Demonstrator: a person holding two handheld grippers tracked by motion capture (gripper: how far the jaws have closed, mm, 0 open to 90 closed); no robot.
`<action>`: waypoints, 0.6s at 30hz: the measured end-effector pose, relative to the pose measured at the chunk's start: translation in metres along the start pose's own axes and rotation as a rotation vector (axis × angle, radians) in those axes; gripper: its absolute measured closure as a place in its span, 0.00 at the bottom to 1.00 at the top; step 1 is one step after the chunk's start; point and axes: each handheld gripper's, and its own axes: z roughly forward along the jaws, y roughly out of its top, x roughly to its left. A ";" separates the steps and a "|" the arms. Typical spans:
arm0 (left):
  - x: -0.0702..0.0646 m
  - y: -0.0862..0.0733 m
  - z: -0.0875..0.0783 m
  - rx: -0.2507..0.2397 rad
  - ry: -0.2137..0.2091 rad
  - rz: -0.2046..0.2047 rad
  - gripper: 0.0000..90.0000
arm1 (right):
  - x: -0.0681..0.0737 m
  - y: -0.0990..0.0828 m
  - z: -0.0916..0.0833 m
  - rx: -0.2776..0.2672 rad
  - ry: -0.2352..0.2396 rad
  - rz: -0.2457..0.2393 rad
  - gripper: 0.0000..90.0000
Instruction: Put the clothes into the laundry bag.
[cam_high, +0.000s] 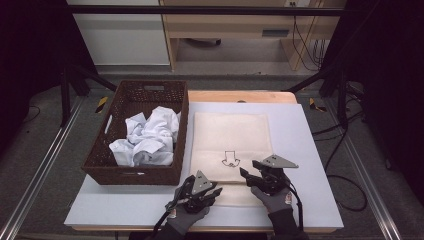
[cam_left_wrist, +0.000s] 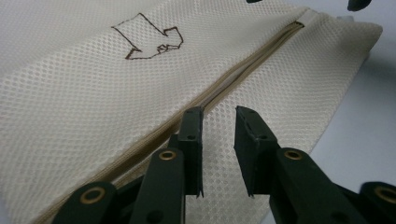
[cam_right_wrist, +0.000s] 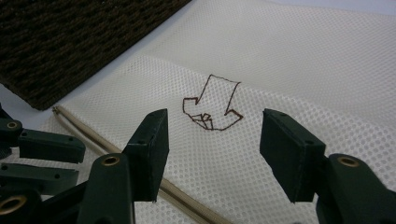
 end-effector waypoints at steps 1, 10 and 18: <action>-0.001 0.000 0.001 0.001 -0.002 0.002 0.83 | 0.001 -0.001 0.001 0.005 0.003 0.003 0.47; -0.006 -0.003 0.013 0.050 -0.017 0.017 0.99 | 0.006 -0.004 0.007 0.041 0.010 -0.018 0.47; -0.002 -0.003 0.015 0.062 -0.039 -0.020 0.99 | 0.011 -0.013 0.015 0.088 0.023 -0.024 0.48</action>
